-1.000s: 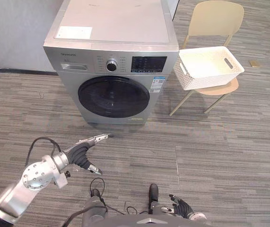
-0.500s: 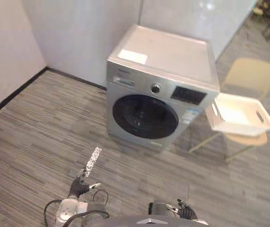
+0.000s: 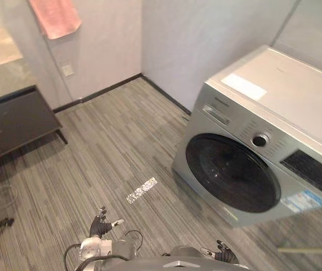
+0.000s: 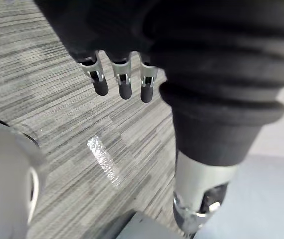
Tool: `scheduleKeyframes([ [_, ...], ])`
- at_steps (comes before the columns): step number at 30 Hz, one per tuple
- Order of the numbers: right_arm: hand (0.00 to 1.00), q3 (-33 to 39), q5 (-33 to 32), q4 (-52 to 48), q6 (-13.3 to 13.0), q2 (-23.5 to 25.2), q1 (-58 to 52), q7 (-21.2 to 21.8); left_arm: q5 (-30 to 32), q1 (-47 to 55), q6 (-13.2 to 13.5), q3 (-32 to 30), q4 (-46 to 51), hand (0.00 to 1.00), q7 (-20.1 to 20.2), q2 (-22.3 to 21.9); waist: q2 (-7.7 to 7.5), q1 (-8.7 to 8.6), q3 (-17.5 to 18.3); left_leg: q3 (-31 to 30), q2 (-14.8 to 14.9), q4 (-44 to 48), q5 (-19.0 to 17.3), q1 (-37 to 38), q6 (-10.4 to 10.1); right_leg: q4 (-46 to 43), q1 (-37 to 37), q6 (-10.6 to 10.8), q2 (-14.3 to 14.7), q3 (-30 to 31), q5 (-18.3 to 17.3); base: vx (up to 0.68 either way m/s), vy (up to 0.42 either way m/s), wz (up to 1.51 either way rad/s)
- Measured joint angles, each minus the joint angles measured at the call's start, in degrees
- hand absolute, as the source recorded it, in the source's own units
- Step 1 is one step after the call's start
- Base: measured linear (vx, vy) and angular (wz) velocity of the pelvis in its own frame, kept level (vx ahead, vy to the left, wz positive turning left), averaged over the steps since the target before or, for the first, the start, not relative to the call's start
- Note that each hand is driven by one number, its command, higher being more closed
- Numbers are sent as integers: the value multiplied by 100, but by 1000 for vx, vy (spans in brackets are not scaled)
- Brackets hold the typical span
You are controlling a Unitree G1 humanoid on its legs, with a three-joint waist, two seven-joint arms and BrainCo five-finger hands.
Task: Pick up the laundry basket with both hands and put the clothes into the washing machine.
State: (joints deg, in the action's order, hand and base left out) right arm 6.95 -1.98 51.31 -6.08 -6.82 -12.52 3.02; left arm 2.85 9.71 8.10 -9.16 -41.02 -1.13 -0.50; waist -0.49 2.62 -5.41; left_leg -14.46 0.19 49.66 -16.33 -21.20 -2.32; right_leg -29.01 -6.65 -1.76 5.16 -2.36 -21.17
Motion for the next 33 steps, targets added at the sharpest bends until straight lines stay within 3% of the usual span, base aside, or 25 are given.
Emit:
scheduleKeyframes([
  [1,0,-1,-8,-31,2,10,8,-19,-117,43,-10,-52,-10,0,-26,-8,21,99,-26,613,372,429,172,-257,177,8,107,-5,122,-2,0,207,-56,-3],
  [2,0,2,-44,-69,3,70,20,-65,-169,89,-17,-73,-18,0,-86,51,-57,88,-39,1148,644,530,298,-272,307,77,241,-10,130,-30,3,213,-69,9],
  [4,0,37,-54,-95,-4,147,-3,-75,-235,103,-18,-70,-47,0,-122,62,-92,34,-52,1684,885,504,419,-184,284,339,538,-60,63,-130,33,167,-70,51],
  [6,0,61,-55,-99,-6,127,2,-76,-267,-59,-1,-70,-226,0,-108,46,-121,21,-101,2153,1038,225,19,-142,251,677,894,-138,-85,-356,75,118,-33,68],
  [7,0,69,-55,-101,-8,121,6,-74,-267,-83,-1,-70,-267,0,-107,46,-119,22,-106,2192,1038,101,-33,-146,246,694,917,-146,-107,-381,71,79,6,61],
  [9,0,244,-53,-127,-12,103,48,-69,-267,-177,6,-42,-466,0,-106,35,1,38,-231,2422,940,-1025,33,-179,127,800,1130,-178,-297,-516,45,92,79,56],
  [10,0,275,-53,-133,-24,80,49,-68,-274,-170,9,-20,-495,0,-106,34,53,56,-239,2433,850,-1558,234,-186,128,850,1187,-200,-355,-525,15,110,163,38],
  [12,0,279,-51,-86,-39,66,59,-72,-278,-102,92,-62,-545,0,-110,40,69,104,-213,2398,634,-2207,1038,-133,192,951,1263,-91,-462,-408,-211,120,174,15],
  [14,0,276,-43,-46,-38,139,140,-66,-281,-103,133,-198,-612,0,-74,52,-47,109,-151,2414,400,-2218,1051,-130,336,998,1247,-88,-649,-216,-347,241,218,-15],
  [16,0,275,-22,-12,-40,200,219,-60,-291,-117,175,-394,-668,0,-50,22,-103,159,-68,2627,309,-2085,781,-54,435,858,1238,60,-789,100,-269,311,218,-43],
  [17,0,278,6,-20,-52,262,245,-51,-288,-129,178,-479,-709,0,-51,40,-214,177,-74,2808,268,-2094,641,97,475,183,961,182,-876,441,-208,331,207,-48],
  [19,0,280,8,-53,-65,361,261,-48,-293,-132,173,-444,-744,0,-61,139,-300,181,-40,2938,182,-2175,465,426,498,-1420,335,801,-938,719,190,309,183,-28],
  [20,0,259,10,-86,-116,416,258,-47,-330,-134,136,-354,-773,0,-62,226,-341,100,-66,2920,130,-2207,341,671,504,-2407,-16,1271,-963,832,715,306,122,6],
  [21,0,195,19,-87,-132,419,263,-42,-337,-124,101,-291,-843,0,-65,326,-370,50,-64,2909,121,-2241,222,938,509,-3124,-305,1442,-960,869,958,313,102,5],
  [23,0,93,22,-86,-150,404,264,-40,-332,-124,92,-242,-930,0,-78,379,-392,60,-53,2853,115,-2471,205,1338,499,-3461,-569,1338,-980,775,911,242,43,3],
  [24,0,93,19,-86,-163,410,265,-40,-333,-120,91,-213,-938,0,-77,383,-392,63,-53,2825,112,-2585,212,1459,490,-3388,-640,1253,-988,780,825,221,-3,21],
  [26,0,132,14,-85,-172,409,329,-41,-332,-122,89,-189,-949,0,-67,323,-374,22,-51,2523,66,-2881,232,1735,436,-2397,-873,965,-1126,800,490,270,-80,53],
  [29,0,264,16,-74,-149,411,380,-41,-332,-192,92,-206,-951,0,-82,221,-314,-5,-72,2013,155,-2867,80,1777,300,-592,-923,854,-1171,1136,472,295,-232,92],
  [31,0,275,22,-42,-125,408,382,-43,-331,-153,101,-223,-964,0,-119,183,-211,10,-51,1749,385,-2750,-157,1910,25,580,-886,764,-1081,1421,856,314,-369,65],
  [33,0,254,18,-6,-123,424,371,-44,-328,-123,108,-294,-990,0,-118,148,-245,-11,-2,1551,490,-2652,-364,2133,-268,759,-814,1017,-1114,1386,1668,329,-430,47],
])
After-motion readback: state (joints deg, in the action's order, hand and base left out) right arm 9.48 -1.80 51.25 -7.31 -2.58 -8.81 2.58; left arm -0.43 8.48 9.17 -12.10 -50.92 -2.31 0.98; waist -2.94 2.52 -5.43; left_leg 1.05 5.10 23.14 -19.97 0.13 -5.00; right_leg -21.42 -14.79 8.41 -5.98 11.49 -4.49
